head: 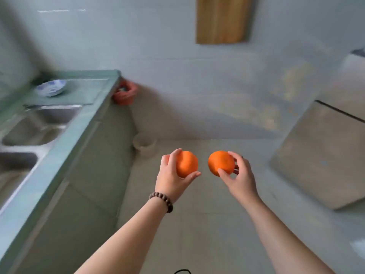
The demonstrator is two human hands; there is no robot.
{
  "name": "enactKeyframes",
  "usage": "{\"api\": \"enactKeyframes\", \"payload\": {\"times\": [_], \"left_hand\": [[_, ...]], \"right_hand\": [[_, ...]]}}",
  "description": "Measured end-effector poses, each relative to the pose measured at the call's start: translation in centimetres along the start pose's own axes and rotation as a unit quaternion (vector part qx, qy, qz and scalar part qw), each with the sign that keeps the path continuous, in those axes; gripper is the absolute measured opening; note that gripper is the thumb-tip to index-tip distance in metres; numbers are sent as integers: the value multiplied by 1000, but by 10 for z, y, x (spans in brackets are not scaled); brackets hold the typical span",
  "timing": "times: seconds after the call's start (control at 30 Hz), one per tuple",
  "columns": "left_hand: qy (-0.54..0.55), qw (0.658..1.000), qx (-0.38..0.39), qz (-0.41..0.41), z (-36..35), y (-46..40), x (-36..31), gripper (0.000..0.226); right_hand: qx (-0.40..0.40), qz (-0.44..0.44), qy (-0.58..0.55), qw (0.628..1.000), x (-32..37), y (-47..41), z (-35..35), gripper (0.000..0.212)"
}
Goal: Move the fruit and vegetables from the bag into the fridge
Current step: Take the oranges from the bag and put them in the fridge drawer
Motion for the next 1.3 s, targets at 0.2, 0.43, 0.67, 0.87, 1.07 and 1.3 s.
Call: {"api": "enactKeyframes", "payload": {"times": [0.2,0.43,0.67,0.87,1.07,1.3], "left_hand": [[6,987,126,-103,-149,-31,-110,84],[40,954,233,-182,-284,-55,-203,86],[81,931,272,-228,-386,-137,-273,84],[113,911,296,-265,-454,-244,-355,79],[143,886,298,-326,-505,-322,-444,75],[176,869,282,-366,-557,-390,-543,73]], "right_hand": [[-172,-78,18,982,-80,-6,167,57],[-289,-147,40,945,-142,-10,281,56],[-336,-156,64,927,-181,-96,341,56],[-397,-139,74,904,-187,-213,411,57],[-435,-102,76,891,-185,-309,470,58],[-459,-40,93,883,-177,-396,562,58]]}}
Point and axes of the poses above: each hand's wrist, its own y-axis away from the middle knuckle, its own z-axis out of the back of the hand, x = y × z, the point moved 10 cm from there along -y, towards the middle knuckle, and after that the axes turned 2 degrees about -x, right-handed, at the moved point
